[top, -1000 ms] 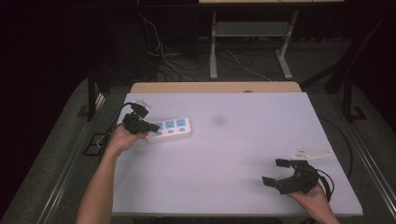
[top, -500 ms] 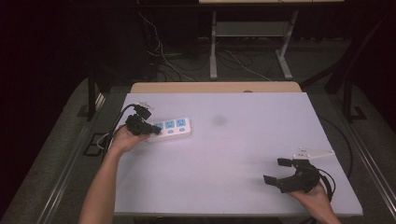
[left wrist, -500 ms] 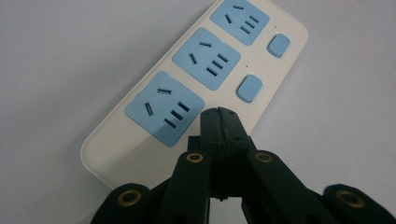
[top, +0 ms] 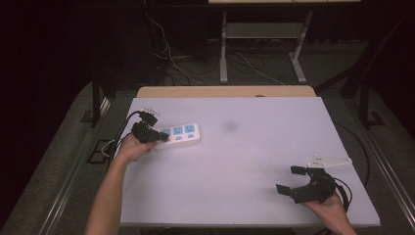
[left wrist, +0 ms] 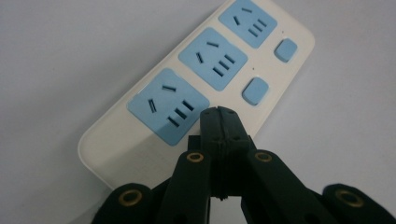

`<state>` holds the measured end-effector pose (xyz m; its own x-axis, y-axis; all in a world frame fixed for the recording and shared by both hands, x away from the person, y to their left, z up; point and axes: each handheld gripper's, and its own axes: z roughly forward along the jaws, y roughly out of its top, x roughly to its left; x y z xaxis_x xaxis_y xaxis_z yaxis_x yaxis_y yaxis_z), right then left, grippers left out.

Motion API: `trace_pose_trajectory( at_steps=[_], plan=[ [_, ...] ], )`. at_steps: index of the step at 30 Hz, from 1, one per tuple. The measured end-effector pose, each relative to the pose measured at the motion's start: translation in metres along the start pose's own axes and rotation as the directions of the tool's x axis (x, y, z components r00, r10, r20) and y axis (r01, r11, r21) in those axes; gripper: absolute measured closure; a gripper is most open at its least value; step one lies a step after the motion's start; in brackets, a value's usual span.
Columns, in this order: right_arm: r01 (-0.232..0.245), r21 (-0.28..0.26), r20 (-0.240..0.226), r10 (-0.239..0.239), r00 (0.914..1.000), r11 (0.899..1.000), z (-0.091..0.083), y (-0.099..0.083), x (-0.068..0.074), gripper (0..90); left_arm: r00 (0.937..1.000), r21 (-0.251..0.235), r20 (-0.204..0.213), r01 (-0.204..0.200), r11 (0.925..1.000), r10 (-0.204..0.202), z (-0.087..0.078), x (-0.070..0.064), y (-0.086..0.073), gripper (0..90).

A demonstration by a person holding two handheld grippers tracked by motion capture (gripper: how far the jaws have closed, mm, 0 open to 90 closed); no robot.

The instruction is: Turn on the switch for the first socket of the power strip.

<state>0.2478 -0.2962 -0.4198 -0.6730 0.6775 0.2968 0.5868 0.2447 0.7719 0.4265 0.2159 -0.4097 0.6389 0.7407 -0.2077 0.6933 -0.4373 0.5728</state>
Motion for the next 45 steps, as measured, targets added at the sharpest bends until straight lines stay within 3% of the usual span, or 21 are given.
trace_pose_trajectory(
  at_steps=[3, 12, 18, 22, 26, 32, 36, 45],
  plan=[
    [0.002, -0.003, 0.001, -0.002, 1.0, 1.0, -0.001, 0.0, 0.0, 0.2, 0.9999, -0.018, 0.002, 0.011, 0.9998, -0.011, 0.0, 0.0, -0.003, 89.7],
    [-0.001, -0.005, 0.004, 0.001, 1.0, 1.0, 0.0, 0.001, -0.001, 0.2, 0.9992, -0.012, -0.04, -0.011, 0.9999, 0.01, 0.0, -0.006, -0.001, 89.4],
    [-0.003, -0.009, 0.003, 0.003, 1.0, 1.0, -0.001, 0.001, -0.001, 0.2, 0.9984, -0.04, -0.056, -0.011, 0.9991, 0.009, 0.0, -0.008, -0.004, 89.4],
    [-0.003, -0.012, 0.002, 0.003, 1.0, 1.0, -0.001, 0.001, -0.001, 0.2, 0.9957, -0.042, -0.086, -0.038, 0.9984, 0.034, -0.001, -0.013, -0.002, 89.4],
    [-0.006, -0.013, 0.001, 0.006, 1.0, 1.0, -0.001, 0.001, -0.001, 0.2, 0.9972, -0.118, -0.069, -0.038, 0.9922, 0.03, -0.009, -0.017, 0.003, 89.4],
    [-0.009, -0.013, 0.0, 0.009, 1.0, 1.0, -0.001, 0.001, -0.002, 0.2, 0.9933, -0.101, -0.089, -0.082, 0.9915, 0.073, -0.016, -0.025, 0.013, 89.4],
    [-0.007, -0.016, 0.001, 0.007, 1.0, 1.0, -0.001, 0.001, -0.002, 0.2, 0.9914, -0.089, -0.106, -0.087, 0.9922, 0.078, -0.023, -0.028, 0.014, 89.4],
    [-0.008, -0.017, -0.001, 0.008, 1.0, 1.0, -0.001, 0.001, -0.002, 0.2, 0.99, -0.112, -0.128, -0.073, 0.991, 0.059, -0.044, -0.032, 0.009, 89.3]
  ],
)
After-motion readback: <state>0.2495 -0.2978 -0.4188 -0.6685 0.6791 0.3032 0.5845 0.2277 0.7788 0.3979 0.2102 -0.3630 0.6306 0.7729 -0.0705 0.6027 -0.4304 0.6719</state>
